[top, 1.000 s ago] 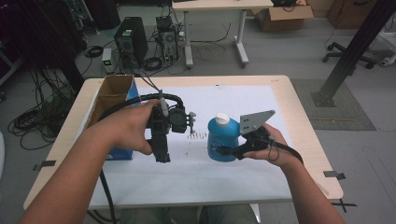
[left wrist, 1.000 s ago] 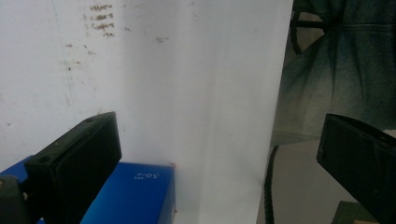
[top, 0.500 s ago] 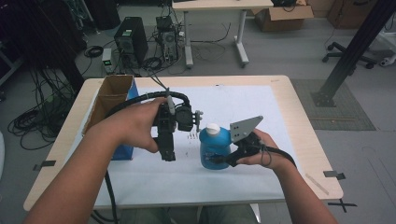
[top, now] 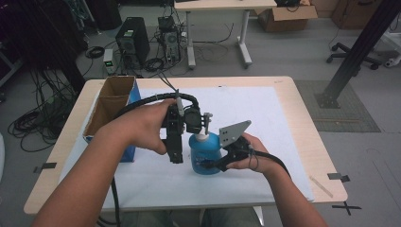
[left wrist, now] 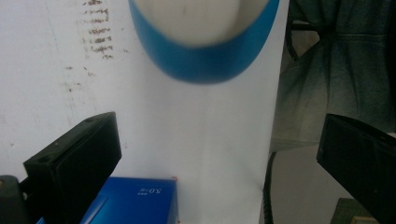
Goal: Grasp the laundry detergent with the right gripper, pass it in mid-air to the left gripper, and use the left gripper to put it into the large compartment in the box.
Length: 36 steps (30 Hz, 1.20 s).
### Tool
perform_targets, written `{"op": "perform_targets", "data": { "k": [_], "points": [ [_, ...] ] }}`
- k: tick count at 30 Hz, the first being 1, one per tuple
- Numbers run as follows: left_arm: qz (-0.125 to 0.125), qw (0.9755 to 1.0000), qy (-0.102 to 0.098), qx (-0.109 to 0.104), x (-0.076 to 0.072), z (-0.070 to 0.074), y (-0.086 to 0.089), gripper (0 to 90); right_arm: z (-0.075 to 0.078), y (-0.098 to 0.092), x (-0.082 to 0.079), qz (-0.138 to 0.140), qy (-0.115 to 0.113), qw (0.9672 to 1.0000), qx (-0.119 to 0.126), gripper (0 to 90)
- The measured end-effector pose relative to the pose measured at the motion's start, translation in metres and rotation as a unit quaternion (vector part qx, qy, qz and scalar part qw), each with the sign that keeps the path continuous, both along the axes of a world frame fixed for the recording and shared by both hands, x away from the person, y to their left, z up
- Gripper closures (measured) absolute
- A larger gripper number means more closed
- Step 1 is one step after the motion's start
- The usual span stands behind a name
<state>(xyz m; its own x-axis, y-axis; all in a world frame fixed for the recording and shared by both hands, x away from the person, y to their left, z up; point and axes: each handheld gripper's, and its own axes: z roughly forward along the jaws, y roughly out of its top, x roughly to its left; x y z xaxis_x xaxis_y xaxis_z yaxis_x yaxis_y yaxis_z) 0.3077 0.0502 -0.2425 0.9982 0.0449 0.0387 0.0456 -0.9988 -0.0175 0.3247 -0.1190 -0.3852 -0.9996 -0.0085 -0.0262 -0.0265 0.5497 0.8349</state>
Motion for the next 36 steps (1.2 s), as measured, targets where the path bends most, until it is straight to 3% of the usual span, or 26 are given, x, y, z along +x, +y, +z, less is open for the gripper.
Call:
{"op": "perform_targets", "data": {
  "k": [10, 17, 27, 36],
  "points": [
    [-0.002, 1.0000, 0.000, 0.000, 0.001, -0.003, -0.004, 0.2, -0.007, 0.014, 0.001, 0.000, 0.011, 0.9999, 0.006, 45.3],
    [-0.004, 1.0000, 0.001, 0.000, 0.001, -0.005, -0.007, 0.2, -0.010, 0.025, 0.000, 0.002, 0.006, 1.0000, 0.006, 45.3],
    [-0.006, 1.0000, 0.001, 0.004, 0.000, -0.009, -0.012, 0.4, -0.008, 0.035, -0.003, 0.006, 0.008, 0.9999, 0.010, 45.2],
    [-0.014, 0.9999, -0.002, 0.004, -0.002, -0.011, -0.017, 0.4, -0.003, 0.039, -0.005, 0.010, -0.003, 0.9998, 0.015, 45.1]
  ]
}}
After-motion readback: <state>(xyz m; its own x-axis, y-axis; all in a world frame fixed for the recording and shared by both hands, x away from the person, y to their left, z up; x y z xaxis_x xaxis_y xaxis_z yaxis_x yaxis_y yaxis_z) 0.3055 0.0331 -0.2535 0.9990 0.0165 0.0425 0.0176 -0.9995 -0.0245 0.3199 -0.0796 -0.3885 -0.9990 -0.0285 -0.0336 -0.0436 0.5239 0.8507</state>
